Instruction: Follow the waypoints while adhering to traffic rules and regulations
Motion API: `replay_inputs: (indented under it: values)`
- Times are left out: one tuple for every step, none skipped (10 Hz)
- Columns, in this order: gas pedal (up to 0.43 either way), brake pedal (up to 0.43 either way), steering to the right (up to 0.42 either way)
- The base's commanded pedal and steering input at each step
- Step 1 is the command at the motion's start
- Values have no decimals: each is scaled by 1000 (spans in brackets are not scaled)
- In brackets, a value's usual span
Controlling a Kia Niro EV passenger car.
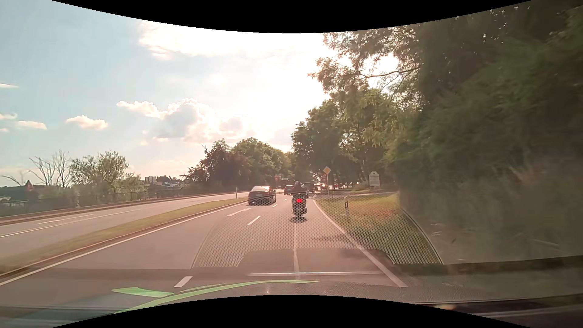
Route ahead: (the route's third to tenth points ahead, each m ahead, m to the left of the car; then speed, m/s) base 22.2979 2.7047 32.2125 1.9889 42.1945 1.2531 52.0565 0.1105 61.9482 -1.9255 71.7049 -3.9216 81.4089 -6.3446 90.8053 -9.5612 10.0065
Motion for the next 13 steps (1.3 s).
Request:
replay_inputs:
  values:
    - [39,0,9]
    - [28,0,9]
    - [28,0,9]
    - [28,0,9]
    - [20,0,9]
    - [8,0,9]
    - [0,0,9]
    - [0,0,8]
    - [0,0,9]
    - [0,0,9]
    - [0,0,8]
    - [0,0,8]
    - [0,0,8]
